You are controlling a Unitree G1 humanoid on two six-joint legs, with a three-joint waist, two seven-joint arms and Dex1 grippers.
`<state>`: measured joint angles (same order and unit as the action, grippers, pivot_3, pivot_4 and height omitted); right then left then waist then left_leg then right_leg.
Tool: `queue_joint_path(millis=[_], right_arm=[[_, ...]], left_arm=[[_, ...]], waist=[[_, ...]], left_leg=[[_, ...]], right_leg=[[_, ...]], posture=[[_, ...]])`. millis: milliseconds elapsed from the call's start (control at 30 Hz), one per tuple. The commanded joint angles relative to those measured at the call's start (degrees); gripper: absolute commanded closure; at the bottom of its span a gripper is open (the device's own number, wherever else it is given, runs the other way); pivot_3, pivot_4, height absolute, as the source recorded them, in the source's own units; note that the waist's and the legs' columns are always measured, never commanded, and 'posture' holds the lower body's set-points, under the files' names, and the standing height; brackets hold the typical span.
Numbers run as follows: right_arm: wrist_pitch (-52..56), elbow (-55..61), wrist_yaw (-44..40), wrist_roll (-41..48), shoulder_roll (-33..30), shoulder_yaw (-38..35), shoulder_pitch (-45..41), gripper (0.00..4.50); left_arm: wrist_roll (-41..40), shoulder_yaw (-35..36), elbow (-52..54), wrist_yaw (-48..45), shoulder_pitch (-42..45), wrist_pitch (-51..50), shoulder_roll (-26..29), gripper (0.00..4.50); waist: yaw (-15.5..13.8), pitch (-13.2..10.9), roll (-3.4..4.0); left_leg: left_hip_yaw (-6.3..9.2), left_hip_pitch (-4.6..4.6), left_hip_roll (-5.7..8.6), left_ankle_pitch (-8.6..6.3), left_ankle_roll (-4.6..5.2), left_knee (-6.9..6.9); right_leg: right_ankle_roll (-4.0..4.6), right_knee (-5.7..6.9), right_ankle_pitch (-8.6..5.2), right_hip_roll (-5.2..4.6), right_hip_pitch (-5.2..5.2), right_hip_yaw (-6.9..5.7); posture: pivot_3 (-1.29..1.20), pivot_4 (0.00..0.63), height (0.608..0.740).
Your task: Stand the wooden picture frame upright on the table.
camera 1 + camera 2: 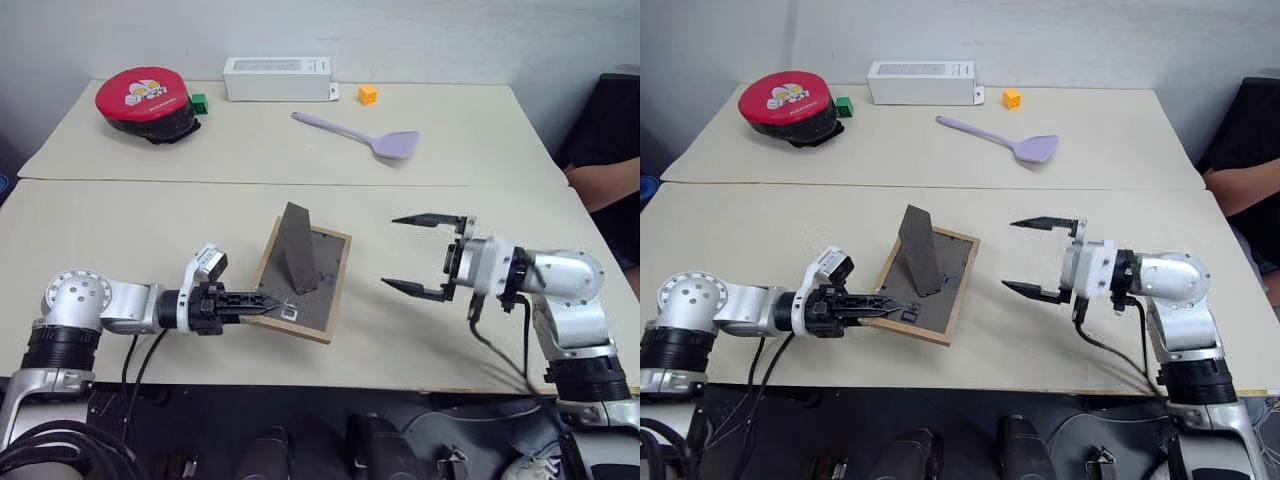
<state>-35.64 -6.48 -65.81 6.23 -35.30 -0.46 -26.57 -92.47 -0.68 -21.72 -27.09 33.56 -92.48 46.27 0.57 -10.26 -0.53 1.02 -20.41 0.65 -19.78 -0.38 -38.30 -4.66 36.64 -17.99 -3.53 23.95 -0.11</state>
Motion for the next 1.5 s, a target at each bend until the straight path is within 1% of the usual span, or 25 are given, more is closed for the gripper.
queue_joint_path(millis=[33,67,167,300,333,433,500,633,700,800,833,933,1000,1067,1133,1200,1233,1267,1300,1333,1367,1400,1433,1467,1500], right_arm=[[-20.2,-8.94,10.84,-13.43,3.21,1.1,-3.7,0.04],[-24.01,-10.81,14.8,-17.51,4.58,0.73,-4.53,0.04],[-28.79,-13.79,26.11,-27.71,8.24,-0.23,-6.64,0.04],[-29.15,-17.56,36.52,-36.91,10.76,2.67,-8.73,0.04],[-29.56,-18.23,40.03,-40.34,11.04,3.31,-9.17,0.21],[-28.41,-20.97,44.68,-42.46,10.9,5.47,-9.87,0.91],[-29.37,-20.7,49.36,-44.92,9.67,5.45,-9.96,1.62],[-29.27,-22.47,53.98,-45.35,7.74,6.99,-10.89,2.95],[-29.19,-23.05,55.53,-45.48,7.23,7.85,-11.41,3.06],[-29.27,-23.54,56.96,-44.74,6.86,9.15,-12.54,3.06],[-29.3,-23.65,57.39,-44.41,6.72,9.38,-12.82,3.06],[-29.41,-23.69,57.68,-42.73,6.29,9.91,-13.55,3.2],[-29.33,-23.3,57.08,-40.85,6.01,10.61,-13.7,3.2],[-29.34,-22.45,56.47,-39.13,5.7,11.14,-13.54,3.2],[-29.06,-21.91,55.71,-37.51,5.53,11.53,-13.4,3.2],[-28.46,-21.58,54.37,-34.55,5.26,12.06,-13.08,3.2],[-26.92,-21.35,51.64,-29.72,5.2,13.01,-12.58,3.2],[-25.0,-20.78,49.13,-24.81,5.16,13.53,-12.06,3.2],[-22.57,-20.0,45.87,-19.58,5.1,14.25,-11.56,3.2],[-16.96,-18.18,40.43,-11.75,5.64,14.9,-10.42,3.2],[-11.18,-15.85,35.8,-4.16,6.31,15.01,-9.26,3.2],[-4.33,-13.25,31.71,3.0,7.04,14.52,-8.21,3.2],[5.82,-9.91,27.91,10.45,7.46,13.74,-7.06,3.2],[13.4,-7.58,25.67,15.19,7.65,12.86,-6.46,3.2],[22.68,-5.33,24.14,19.94,7.51,12.03,-5.99,3.2]], left_arm=[[-11.78,-2.8,-4.28,4.43,3.86,-0.02,0.55,3.23],[-13.88,-3.89,-4.55,5.77,4.31,-0.02,0.78,3.23],[-19.5,-7.47,-4.01,8.93,4.93,0.44,1.67,3.23],[-20.53,-9.44,-4.18,9.66,5.76,0.68,1.47,3.23],[-20.53,-9.55,-4.0,9.63,5.76,0.8,1.35,3.23],[-20.53,-9.6,-3.55,9.88,5.48,1.21,1.34,3.23],[-20.53,-7.89,-3.06,8.25,4.89,1.49,1.63,3.23],[-20.53,-5.59,-2.0,9.3,3.53,3.23,1.23,3.23],[-20.53,-3.39,0.63,11.29,1.82,5.68,0.24,3.23],[-20.53,2.22,8.39,19.64,-2.74,13.93,-2.45,3.23],[-20.53,3.33,9.76,21.24,-3.69,14.93,-2.92,2.48],[-20.53,6.82,12.05,24.25,-6.09,16.81,-1.88,1.57],[-20.53,8.99,12.53,25.15,-7.35,18.08,0.25,0.97],[-19.97,11.22,11.57,24.3,-8.46,18.51,2.79,0.93],[-16.47,12.67,11.25,22.1,-9.37,18.04,5.33,0.93],[-4.85,15.48,14.14,13.49,-12.27,21.9,8.84,0.93],[4.23,18.05,16.74,2.57,-15.55,30.37,10.74,0.93],[12.63,20.26,19.09,-5.57,-18.28,39.61,11.47,0.93],[20.25,20.28,21.18,-11.76,-20.73,47.5,12.36,0.93],[27.58,19.52,23.24,-17.02,-22.91,55.55,12.56,0.93],[33.97,18.27,24.36,-20.4,-24.41,62.53,12.34,0.77],[37.9,17.29,25.2,-23.4,-25.32,66.29,12.09,0.59],[41.13,16.66,26.2,-25.15,-26.0,69.6,11.28,0.41],[43.26,16.3,26.83,-26.64,-26.23,72.02,10.19,0.1],[43.95,16.24,27.98,-26.75,-26.33,72.51,8.83,0.0]], waist=[[0.21,0.0,-0.01],[0.37,0.0,0.0],[1.11,0.0,0.0],[1.42,0.0,0.0],[1.46,0.0,0.0],[1.55,0.0,0.0],[1.58,0.0,0.0],[1.55,0.0,0.0],[1.58,0.0,0.0],[1.58,0.0,-0.01],[1.56,-0.02,-0.07],[1.63,-0.02,-0.12],[1.9,-0.02,-0.12],[2.04,-0.02,-0.12],[2.2,-0.02,-0.12],[2.37,-0.02,-0.12],[2.47,-0.02,-0.12],[2.78,-0.02,-0.11],[2.69,-0.03,-0.11],[2.66,-0.03,-0.11],[2.57,-0.03,-0.11],[2.34,-0.03,-0.11],[2.05,-0.03,-0.11],[1.69,-0.03,-0.1],[1.39,-0.03,-0.1]], left_leg=[[0.0,0.01,0.0,0.02,-0.04,-0.02],[-0.01,0.0,0.0,0.05,-0.08,-0.03],[-0.03,-0.07,0.02,0.09,-0.15,-0.01],[-0.02,-0.12,0.19,0.15,-0.24,-0.01],[-0.01,-0.12,0.19,0.16,-0.26,-0.03],[-0.01,-0.1,0.22,0.19,-0.3,-0.08],[-0.01,-0.1,0.23,0.19,-0.3,-0.1],[-0.01,-0.1,0.3,0.2,-0.28,-0.15],[0.02,-0.08,0.33,0.2,-0.28,-0.16],[0.02,-0.06,0.32,0.2,-0.28,-0.12],[0.02,-0.06,0.3,0.2,-0.28,-0.12],[0.02,-0.07,0.23,0.2,-0.29,-0.18],[0.01,-0.07,0.24,0.2,-0.29,-0.16],[0.01,-0.07,0.23,0.2,-0.29,-0.13],[0.02,-0.07,0.23,0.2,-0.29,-0.09],[0.03,-0.07,0.25,0.2,-0.28,-0.05],[0.02,-0.07,0.25,0.2,-0.28,-0.02],[0.02,-0.05,0.25,0.2,-0.28,0.02],[-0.03,-0.04,0.24,0.21,-0.29,0.14],[-0.01,-0.05,0.21,0.21,-0.3,0.15],[0.0,-0.04,0.18,0.21,-0.3,0.15],[0.01,-0.05,0.16,0.21,-0.3,0.18],[0.05,-0.03,0.15,0.21,-0.3,0.18],[0.07,-0.04,0.15,0.2,-0.29,0.16],[0.06,-0.04,0.14,0.19,-0.26,0.14]], right_leg=[[0.0,0.05,0.0,0.0,0.01,0.0],[0.01,0.13,0.0,0.01,0.07,0.02],[0.04,0.3,-0.02,0.02,0.25,0.07],[0.05,0.57,-0.03,0.11,0.65,0.38],[0.06,0.64,-0.03,0.11,0.67,0.39],[0.11,0.76,-0.07,0.11,0.69,0.4],[0.12,0.78,-0.07,0.11,0.7,0.4],[0.12,0.79,-0.07,0.08,0.69,0.42],[0.11,0.82,-0.08,0.08,0.7,0.46],[0.11,0.83,-0.08,0.07,0.7,0.48],[0.11,0.81,-0.08,0.06,0.7,0.49],[0.12,0.84,-0.08,0.09,0.69,0.47],[0.12,0.86,-0.08,0.09,0.69,0.49],[0.12,0.86,-0.08,0.09,0.69,0.49],[0.12,0.83,-0.08,0.1,0.69,0.48],[0.12,0.81,-0.08,0.09,0.69,0.49],[0.14,0.78,-0.09,0.1,0.68,0.47],[0.14,0.76,-0.09,0.1,0.67,0.46],[0.18,0.71,-0.11,0.13,0.67,0.47],[0.23,0.66,-0.14,0.12,0.67,0.41],[0.24,0.59,-0.14,0.13,0.65,0.4],[0.24,0.53,-0.14,0.13,0.63,0.39],[0.24,0.48,-0.14,0.11,0.53,0.33],[0.24,0.47,-0.14,0.09,0.53,0.33],[0.23,0.49,-0.13,0.06,0.5,0.36]], posture=[[0.0,0.15,0.74],[0.0,0.15,0.74],[0.0,0.15,0.74],[0.0,0.15,0.74],[0.0,0.15,0.74],[0.0,0.15,0.74],[0.0,0.15,0.74],[0.0,0.15,0.74],[0.0,0.15,0.74],[0.0,0.15,0.74],[0.0,0.15,0.74],[0.0,0.15,0.74],[0.0,0.15,0.74],[0.0,0.15,0.74],[0.0,0.15,0.74],[0.0,0.15,0.74],[0.0,0.15,0.74],[0.0,0.15,0.74],[0.0,0.15,0.74],[0.0,0.15,0.74],[0.0,0.15,0.74],[0.0,0.15,0.74],[0.0,0.15,0.74],[0.0,0.15,0.74],[0.0,0.15,0.74]])
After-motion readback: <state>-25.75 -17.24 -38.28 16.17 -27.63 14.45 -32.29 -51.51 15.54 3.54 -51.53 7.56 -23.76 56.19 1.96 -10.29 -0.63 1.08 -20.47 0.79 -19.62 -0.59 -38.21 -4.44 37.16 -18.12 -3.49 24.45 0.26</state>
